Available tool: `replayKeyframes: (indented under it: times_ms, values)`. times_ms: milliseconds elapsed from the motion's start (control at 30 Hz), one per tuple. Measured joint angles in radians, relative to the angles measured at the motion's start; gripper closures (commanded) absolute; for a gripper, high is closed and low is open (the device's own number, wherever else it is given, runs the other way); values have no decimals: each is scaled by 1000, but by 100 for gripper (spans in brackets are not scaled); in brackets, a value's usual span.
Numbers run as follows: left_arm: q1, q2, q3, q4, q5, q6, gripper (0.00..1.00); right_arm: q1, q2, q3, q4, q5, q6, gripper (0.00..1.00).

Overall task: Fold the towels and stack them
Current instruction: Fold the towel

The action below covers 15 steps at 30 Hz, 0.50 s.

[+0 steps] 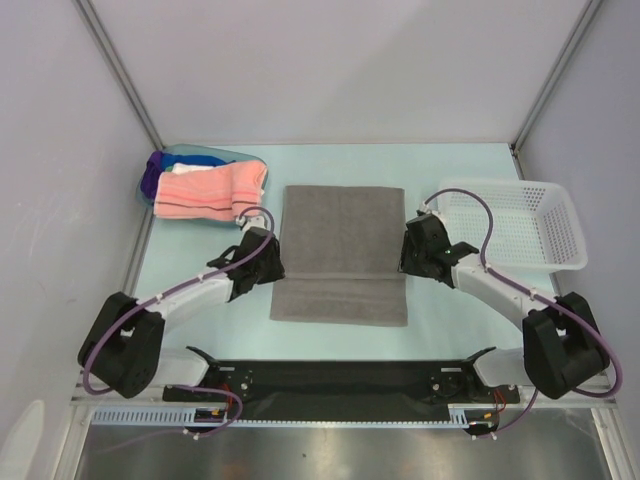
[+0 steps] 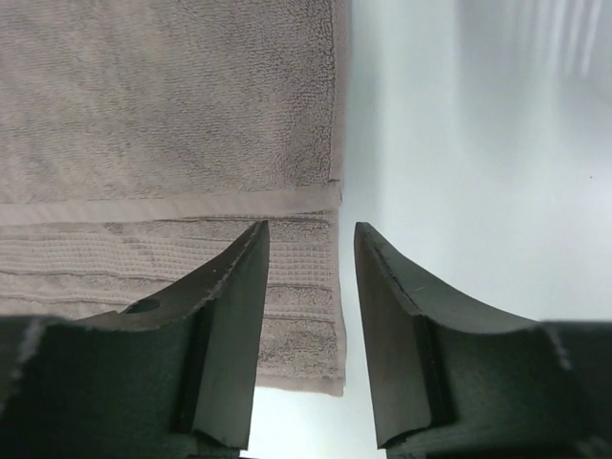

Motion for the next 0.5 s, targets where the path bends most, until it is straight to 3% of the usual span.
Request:
replayKeyframes:
  times_ms: [500]
  values:
    - [16, 111, 19, 26, 10, -1, 60, 0, 100, -15, 85, 28, 22, 58]
